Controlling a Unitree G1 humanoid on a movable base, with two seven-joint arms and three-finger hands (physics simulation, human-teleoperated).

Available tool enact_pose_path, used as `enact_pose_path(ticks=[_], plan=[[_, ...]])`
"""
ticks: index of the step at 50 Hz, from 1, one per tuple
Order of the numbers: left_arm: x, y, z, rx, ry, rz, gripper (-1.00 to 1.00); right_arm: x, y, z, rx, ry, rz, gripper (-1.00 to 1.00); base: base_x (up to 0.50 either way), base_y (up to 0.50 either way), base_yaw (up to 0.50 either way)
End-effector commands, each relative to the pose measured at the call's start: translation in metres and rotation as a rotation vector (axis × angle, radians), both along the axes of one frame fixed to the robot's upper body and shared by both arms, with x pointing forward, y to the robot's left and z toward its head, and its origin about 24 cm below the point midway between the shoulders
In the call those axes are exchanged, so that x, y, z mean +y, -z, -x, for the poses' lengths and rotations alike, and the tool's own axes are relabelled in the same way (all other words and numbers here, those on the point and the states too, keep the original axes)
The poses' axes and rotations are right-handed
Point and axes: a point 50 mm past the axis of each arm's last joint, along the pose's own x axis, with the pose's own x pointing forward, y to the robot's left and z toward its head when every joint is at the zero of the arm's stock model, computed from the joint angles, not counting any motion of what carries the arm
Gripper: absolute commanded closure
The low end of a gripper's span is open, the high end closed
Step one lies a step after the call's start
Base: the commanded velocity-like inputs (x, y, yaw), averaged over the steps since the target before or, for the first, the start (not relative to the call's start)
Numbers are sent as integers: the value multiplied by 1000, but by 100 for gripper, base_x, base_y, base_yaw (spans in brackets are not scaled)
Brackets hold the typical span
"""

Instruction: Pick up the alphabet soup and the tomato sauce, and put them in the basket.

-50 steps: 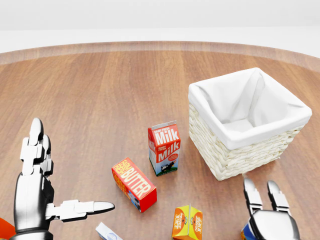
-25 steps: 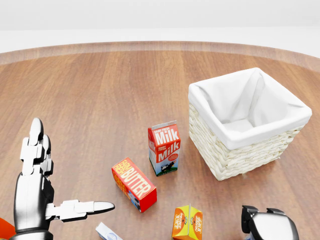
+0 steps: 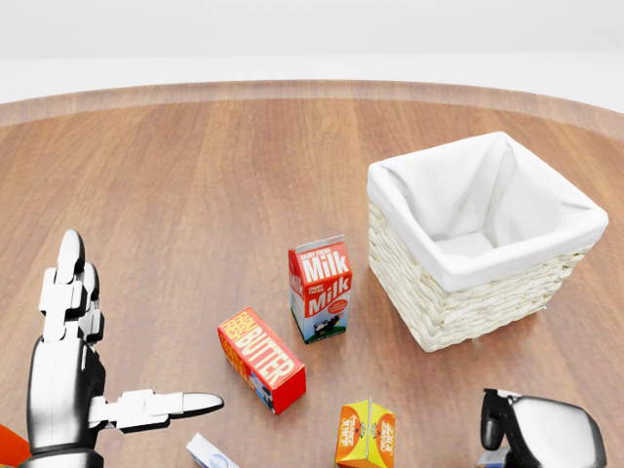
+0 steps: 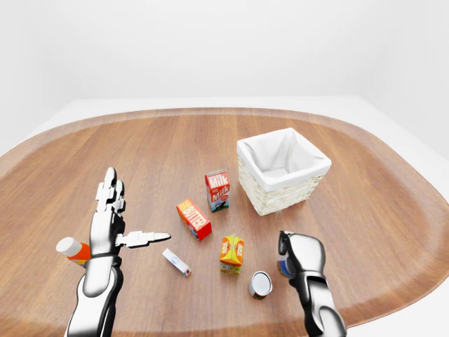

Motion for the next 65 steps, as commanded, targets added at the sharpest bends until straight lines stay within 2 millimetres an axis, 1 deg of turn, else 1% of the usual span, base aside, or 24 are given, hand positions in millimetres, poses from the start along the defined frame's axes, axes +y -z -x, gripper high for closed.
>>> enact_pose_path(ticks=[1,27,32,39,45,47,48,50,55,56,65], plan=[[1,-1,0,-3,-3,1,-100,-3,-33,-2,-144,34,-31,100,0,0,0],[1,-1,-2,-5,-2,5,-100,-7,-63,-1,-242,84,-147,100,0,0,0],[1,-2,-2,-11,-2,6,-100,-8,-76,-1,-303,99,-217,100,0,0,0],[1,-4,-2,-17,-1,7,-100,-7,-85,0,-334,103,-278,100,0,0,0],[1,-3,-2,-12,-2,7,-100,-7,-94,1,-396,115,-348,100,0,0,0],[1,-3,-2,-12,-1,8,-100,-5,-93,0,-376,102,-398,100,0,0,0],[1,-3,-2,-12,-1,8,-100,-5,-94,1,-390,109,-388,100,0,0,0],[1,-2,-2,-10,-2,8,-100,-4,-93,1,-382,104,-425,100,0,0,0],[1,-1,-1,-5,-1,7,-100,-4,-97,1,-402,103,-457,100,0,0,0],[1,-1,-1,-6,-1,7,-100,-3,-96,1,-396,99,-490,100,0,0,0],[1,-1,-1,-3,1,6,-100,1,-105,0,-436,75,-558,100,0,0,0]])
